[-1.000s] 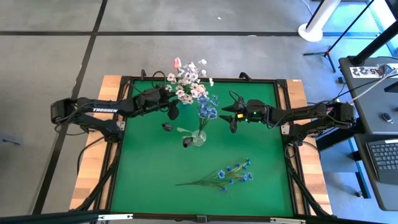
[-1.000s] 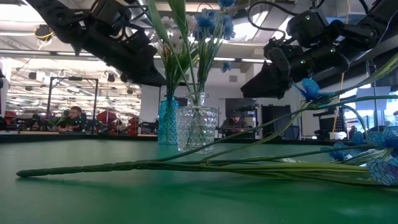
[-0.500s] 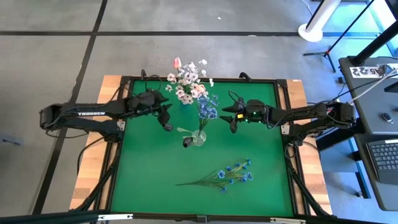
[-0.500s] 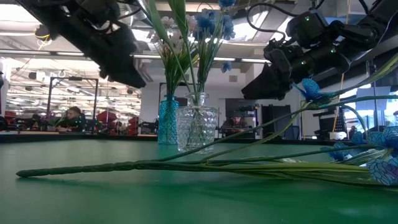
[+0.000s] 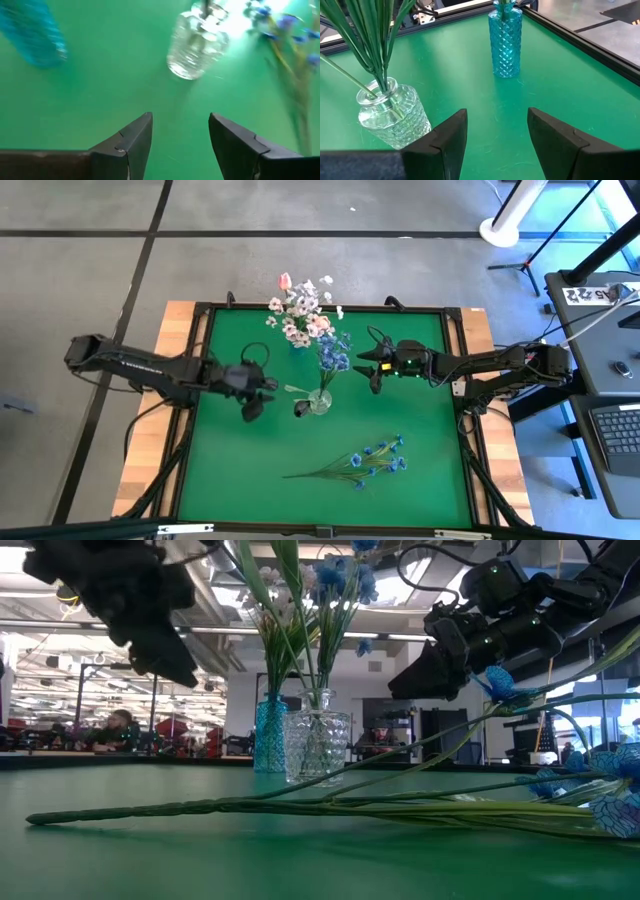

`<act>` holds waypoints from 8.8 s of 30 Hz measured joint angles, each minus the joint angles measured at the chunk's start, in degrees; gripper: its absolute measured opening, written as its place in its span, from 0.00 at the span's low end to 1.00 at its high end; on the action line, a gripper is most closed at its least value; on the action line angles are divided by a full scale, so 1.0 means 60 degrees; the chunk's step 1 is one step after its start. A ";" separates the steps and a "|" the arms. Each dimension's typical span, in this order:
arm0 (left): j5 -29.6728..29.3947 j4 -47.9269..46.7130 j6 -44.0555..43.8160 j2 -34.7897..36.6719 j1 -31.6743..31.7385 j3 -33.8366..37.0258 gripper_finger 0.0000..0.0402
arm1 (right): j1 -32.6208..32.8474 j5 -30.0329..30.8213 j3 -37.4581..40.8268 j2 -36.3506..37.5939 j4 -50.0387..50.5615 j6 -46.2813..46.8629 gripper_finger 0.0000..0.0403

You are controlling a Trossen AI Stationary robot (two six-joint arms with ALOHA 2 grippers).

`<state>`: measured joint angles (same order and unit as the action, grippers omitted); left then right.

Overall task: Sort flowers into vase by color
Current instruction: Put the blue flowers into the transparent vase

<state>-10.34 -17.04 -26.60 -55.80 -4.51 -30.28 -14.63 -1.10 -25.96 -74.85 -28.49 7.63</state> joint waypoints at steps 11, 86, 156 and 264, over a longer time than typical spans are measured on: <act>0.0163 0.0220 -0.0367 -0.0080 -0.2037 0.0000 0.47 | 0.0000 -0.0207 0.0000 0.0000 -0.0015 -0.0018 0.51; -0.3469 -0.5769 -0.4722 -0.3923 -0.7272 -0.6433 0.00 | -0.0004 -0.1257 0.0000 0.0000 0.0735 0.0252 0.51; -0.0888 -0.3064 -0.3381 -1.1551 -0.4312 -0.9927 0.03 | 0.0004 -0.1504 0.0000 0.0000 0.1230 0.0432 0.51; 0.0440 1.1895 0.4325 -0.0098 -0.0239 0.2058 0.00 | 0.0007 -0.2002 -0.0004 0.0000 0.0761 0.1052 0.51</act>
<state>-7.70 54.33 -0.65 -56.38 -5.94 -17.93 -14.59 -13.12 -25.98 -74.85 -23.92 13.94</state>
